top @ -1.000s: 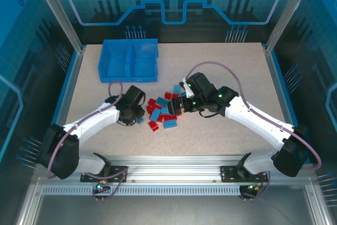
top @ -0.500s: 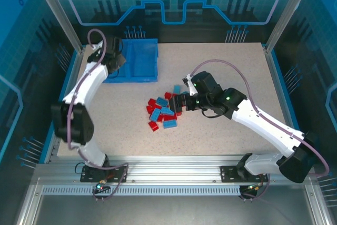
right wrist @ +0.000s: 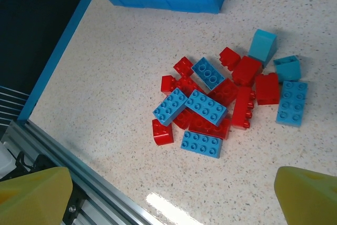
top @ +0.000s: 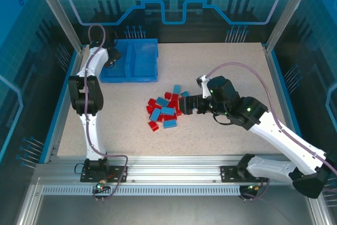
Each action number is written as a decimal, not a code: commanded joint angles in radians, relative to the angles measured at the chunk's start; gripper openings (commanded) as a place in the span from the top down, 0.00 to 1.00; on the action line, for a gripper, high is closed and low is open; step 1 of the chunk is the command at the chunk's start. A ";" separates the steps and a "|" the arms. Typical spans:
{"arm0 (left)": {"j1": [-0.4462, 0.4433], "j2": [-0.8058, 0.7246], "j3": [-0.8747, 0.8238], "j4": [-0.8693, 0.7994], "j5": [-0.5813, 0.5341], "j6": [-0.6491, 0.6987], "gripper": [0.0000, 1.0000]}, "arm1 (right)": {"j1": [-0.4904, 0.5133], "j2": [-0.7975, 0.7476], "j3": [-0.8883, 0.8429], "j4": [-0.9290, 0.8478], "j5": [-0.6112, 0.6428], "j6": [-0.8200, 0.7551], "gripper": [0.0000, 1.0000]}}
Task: Sort the legos into containers by color
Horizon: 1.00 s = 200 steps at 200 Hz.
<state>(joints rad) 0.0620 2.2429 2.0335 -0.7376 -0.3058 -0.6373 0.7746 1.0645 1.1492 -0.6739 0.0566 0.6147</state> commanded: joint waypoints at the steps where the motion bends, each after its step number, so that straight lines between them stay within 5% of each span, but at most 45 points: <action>1: 0.004 -0.050 0.040 -0.040 0.045 0.008 0.45 | 0.016 -0.019 -0.029 -0.014 0.037 0.028 0.00; 35: 0.002 -0.189 -0.031 -0.010 0.159 -0.018 0.49 | 0.016 0.011 -0.016 -0.011 0.065 0.003 0.00; 67: -0.044 -0.524 -0.368 0.217 0.376 -0.049 0.52 | 0.002 0.102 0.021 -0.006 0.161 -0.009 0.00; 85: -0.136 -0.721 -0.543 0.282 0.397 0.013 0.52 | -0.009 0.194 0.058 -0.001 0.171 -0.023 0.01; 107: -0.322 -0.932 -0.688 0.267 0.299 0.197 0.50 | -0.025 0.335 0.128 0.015 0.140 -0.039 0.12; 149: -0.487 -1.236 -0.930 0.185 0.453 0.563 0.35 | -0.033 0.654 0.359 -0.038 0.137 0.056 0.30; 169: -0.498 -1.320 -0.993 0.099 0.486 0.667 0.29 | -0.031 0.825 0.508 -0.061 0.112 -0.070 0.36; 200: -0.518 -1.374 -1.006 0.032 0.475 0.720 0.05 | -0.029 1.051 0.726 -0.159 0.184 -0.300 0.42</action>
<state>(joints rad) -0.4442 0.9024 1.0279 -0.6140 0.1329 -0.0422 0.7498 1.9987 1.7603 -0.7303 0.1917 0.5102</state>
